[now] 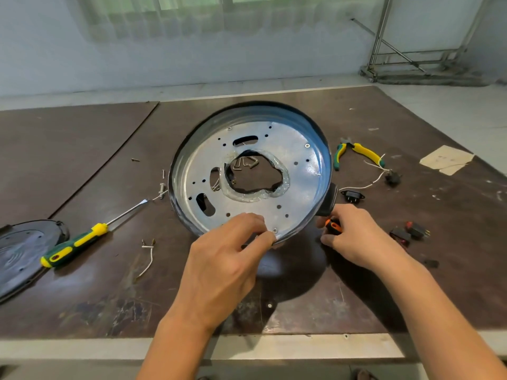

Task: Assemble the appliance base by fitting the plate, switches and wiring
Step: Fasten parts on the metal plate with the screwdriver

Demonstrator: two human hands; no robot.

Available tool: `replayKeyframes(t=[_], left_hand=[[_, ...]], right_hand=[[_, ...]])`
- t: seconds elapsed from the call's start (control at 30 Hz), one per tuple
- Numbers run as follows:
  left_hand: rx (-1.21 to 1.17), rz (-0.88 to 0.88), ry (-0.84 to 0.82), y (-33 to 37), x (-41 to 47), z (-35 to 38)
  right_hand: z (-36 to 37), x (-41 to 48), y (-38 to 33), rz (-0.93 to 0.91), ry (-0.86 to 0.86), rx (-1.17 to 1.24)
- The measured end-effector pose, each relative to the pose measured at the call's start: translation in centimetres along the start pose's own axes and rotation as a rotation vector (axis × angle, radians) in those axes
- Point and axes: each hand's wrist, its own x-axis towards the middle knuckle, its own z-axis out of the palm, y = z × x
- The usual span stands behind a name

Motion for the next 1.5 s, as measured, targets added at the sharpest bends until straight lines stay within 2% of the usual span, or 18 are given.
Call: replayKeyframes(t=[0.57, 0.8, 1.0, 1.33, 1.4, 1.5], left_hand=[[-0.007, 0.010, 0.065, -0.1, 0.2, 0.4], [-0.016, 0.024, 0.071, -0.2, 0.3, 0.3], [-0.024, 0.027, 0.049, -0.1, 0.3, 0.2], [-0.031, 0.044, 0.076, 0.0, 0.4, 0.2], [-0.090, 0.006, 0.116, 0.1, 0.4, 0.1], [-0.343, -0.198, 0.249, 0.4, 0.7, -0.4]], right_hand=[[0.0, 0.2, 0.4, -0.003, -0.029, -0.008], [-0.6, 0.2, 0.7, -0.048, -0.026, 0.092], [-1.3, 0.2, 0.3, -0.179, 0.006, 0.159], [-1.0, -0.3, -0.4, -0.273, -0.025, 0.303], [-1.2, -0.5, -0.6, -0.301, -0.042, 0.366], [-1.2, -0.8, -1.1, -0.392, -0.063, 0.472]])
